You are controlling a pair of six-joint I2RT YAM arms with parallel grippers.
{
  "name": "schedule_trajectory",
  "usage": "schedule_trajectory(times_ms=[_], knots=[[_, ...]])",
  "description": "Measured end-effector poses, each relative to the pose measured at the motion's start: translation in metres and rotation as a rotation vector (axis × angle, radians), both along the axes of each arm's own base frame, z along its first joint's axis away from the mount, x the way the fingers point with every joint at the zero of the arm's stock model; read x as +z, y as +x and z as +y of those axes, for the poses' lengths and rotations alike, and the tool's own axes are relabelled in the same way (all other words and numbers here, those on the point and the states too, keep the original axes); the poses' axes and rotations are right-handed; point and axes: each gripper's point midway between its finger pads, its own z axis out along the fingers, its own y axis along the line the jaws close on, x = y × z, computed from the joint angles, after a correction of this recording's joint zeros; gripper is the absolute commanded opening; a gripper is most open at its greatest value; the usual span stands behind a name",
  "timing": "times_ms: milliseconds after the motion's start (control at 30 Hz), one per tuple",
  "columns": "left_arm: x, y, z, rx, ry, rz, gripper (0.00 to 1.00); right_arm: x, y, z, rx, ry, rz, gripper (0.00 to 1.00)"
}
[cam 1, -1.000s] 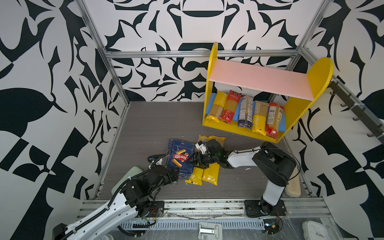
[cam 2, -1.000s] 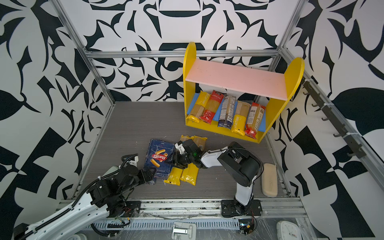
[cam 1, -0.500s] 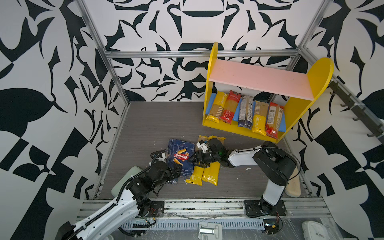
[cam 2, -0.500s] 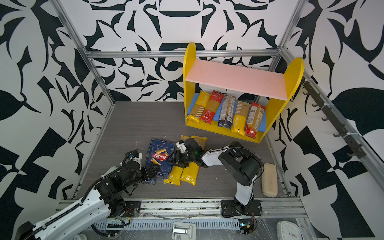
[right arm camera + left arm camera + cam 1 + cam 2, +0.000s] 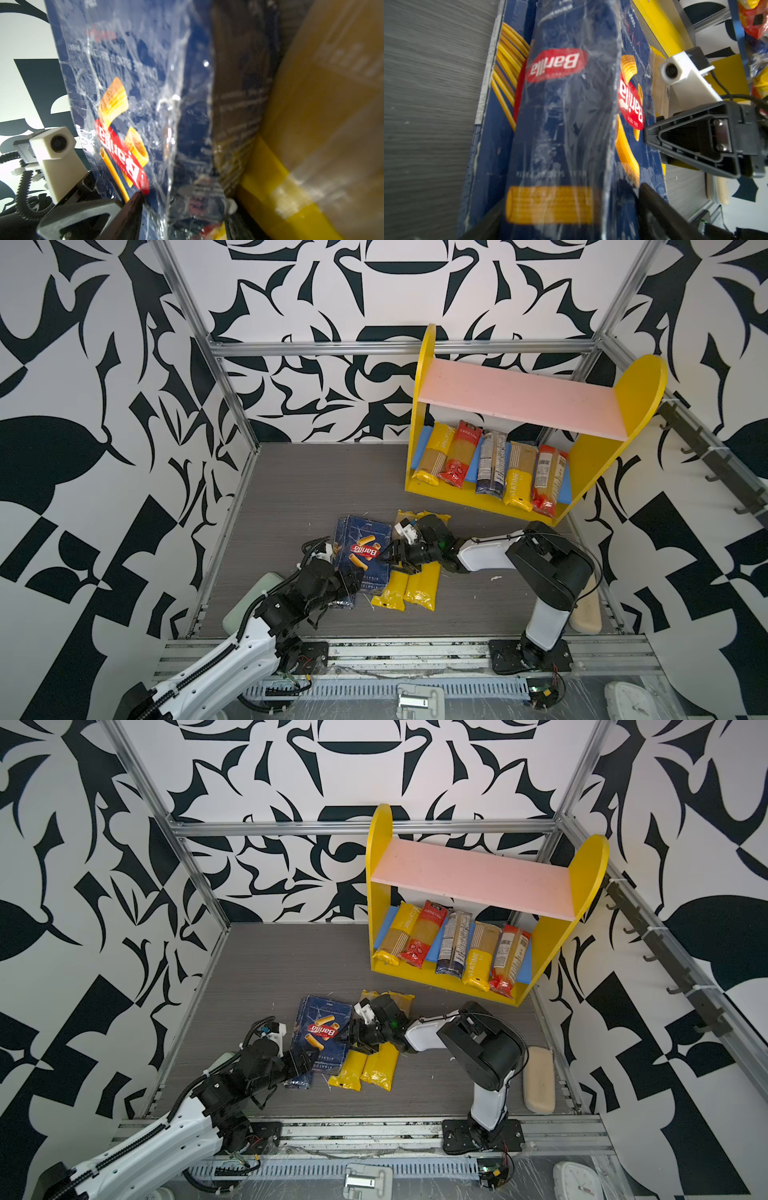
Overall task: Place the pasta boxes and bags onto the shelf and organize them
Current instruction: 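Grasp the Barilla rigatoni box with the left gripper while the right gripper braces it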
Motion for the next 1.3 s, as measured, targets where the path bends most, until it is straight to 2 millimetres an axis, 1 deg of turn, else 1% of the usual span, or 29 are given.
schedule_trajectory(times_ms=[67,100,133,300,400,533,667,767,900,1000,1100,1167,1300], knots=[[0.002,0.001,-0.001,-0.002,-0.005,-0.006,0.63,0.0,0.0,0.0,0.002,-0.002,-0.002,0.64],[0.003,0.001,-0.002,-0.007,-0.007,-0.009,0.6,0.0,0.0,-0.001,0.002,-0.003,-0.003,0.65],[0.005,0.001,-0.004,-0.011,-0.018,-0.013,0.58,0.0,0.0,-0.001,0.003,-0.004,-0.007,0.66],[0.019,0.003,-0.008,-0.023,-0.044,-0.038,0.58,0.006,0.001,-0.007,-0.002,-0.015,-0.011,0.72],[0.024,0.002,-0.007,-0.027,-0.044,-0.047,0.55,0.014,0.0,-0.012,-0.004,-0.017,-0.024,0.76],[0.033,0.001,-0.006,-0.038,-0.038,-0.063,0.43,0.033,-0.002,-0.02,-0.003,-0.019,-0.066,0.8],[0.035,-0.001,-0.004,-0.049,-0.02,-0.063,0.4,0.059,-0.003,-0.031,-0.007,-0.011,-0.133,0.81],[0.036,0.0,-0.005,-0.055,-0.012,-0.063,0.36,0.072,-0.003,-0.039,-0.016,-0.015,-0.165,0.81],[0.038,0.001,-0.007,-0.062,-0.005,-0.059,0.28,0.081,-0.006,-0.051,-0.029,-0.034,-0.189,0.81],[0.043,0.002,-0.008,-0.069,-0.002,-0.06,0.21,0.085,-0.01,-0.062,-0.043,-0.05,-0.2,0.81],[0.05,0.001,-0.01,-0.085,0.008,-0.063,0.18,0.089,-0.013,-0.072,-0.058,-0.063,-0.209,0.81],[0.058,0.001,-0.011,-0.099,0.014,-0.066,0.15,0.092,-0.016,-0.08,-0.068,-0.068,-0.218,0.81],[0.077,0.005,-0.017,-0.121,0.002,-0.096,0.12,0.098,-0.019,-0.092,-0.085,-0.077,-0.236,0.81]])
